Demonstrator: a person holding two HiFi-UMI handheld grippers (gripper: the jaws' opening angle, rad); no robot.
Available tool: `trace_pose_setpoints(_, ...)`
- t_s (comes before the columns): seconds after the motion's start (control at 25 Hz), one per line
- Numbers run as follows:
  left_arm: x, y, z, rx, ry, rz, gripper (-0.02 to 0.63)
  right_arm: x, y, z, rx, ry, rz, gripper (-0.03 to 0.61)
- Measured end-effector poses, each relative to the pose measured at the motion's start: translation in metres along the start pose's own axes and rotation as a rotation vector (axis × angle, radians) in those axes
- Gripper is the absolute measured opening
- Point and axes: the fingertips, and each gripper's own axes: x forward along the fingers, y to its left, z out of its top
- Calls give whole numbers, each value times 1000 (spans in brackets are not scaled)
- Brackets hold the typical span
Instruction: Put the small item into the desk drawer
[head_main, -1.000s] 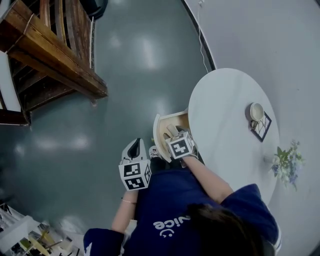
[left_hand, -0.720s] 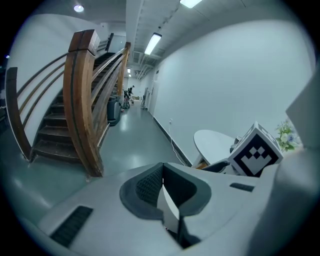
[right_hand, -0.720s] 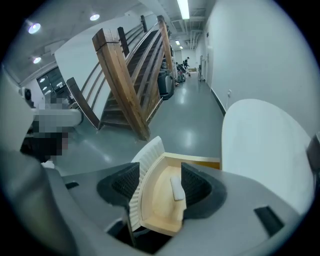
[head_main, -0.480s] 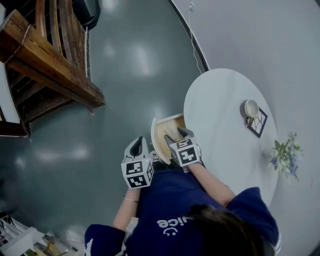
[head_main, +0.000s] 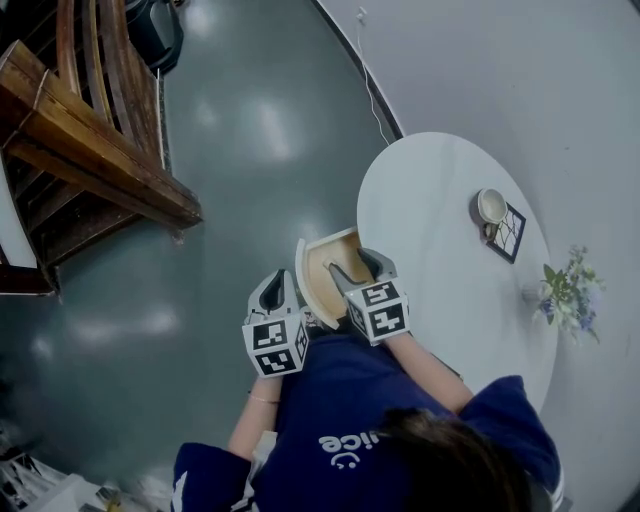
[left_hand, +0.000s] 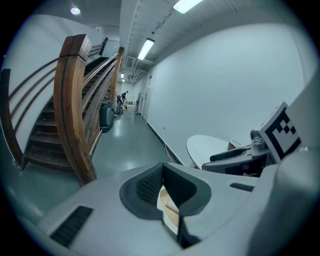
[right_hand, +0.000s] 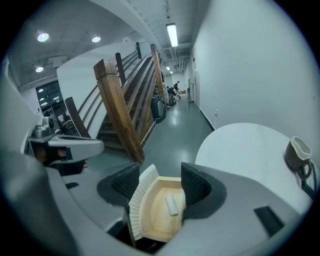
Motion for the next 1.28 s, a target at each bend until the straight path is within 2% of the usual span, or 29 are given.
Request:
trace_pose_setpoints(0.6,-3,-22,12,47,-43,-39,5,-34,-22,6,20,-90,-61,262)
trace_pose_setpoints(0.76,-3,-26,15,57,-51,-49,5,-38,-22,7,19,-104,-60,220)
trace_pose_setpoints(0.88,-3,-30,16,64,-51,-57,5,-41,-23,9,17,-117,-66,158)
trace_pose_setpoints(1.04,-2,-34,16,68,-51,-66,5,-43,-23,8,13,-123,-59,125)
trace_pose_setpoints(1.28,-3,-39,14,73,-47,-70,5,-49,-26,7,18,-142,-68,20)
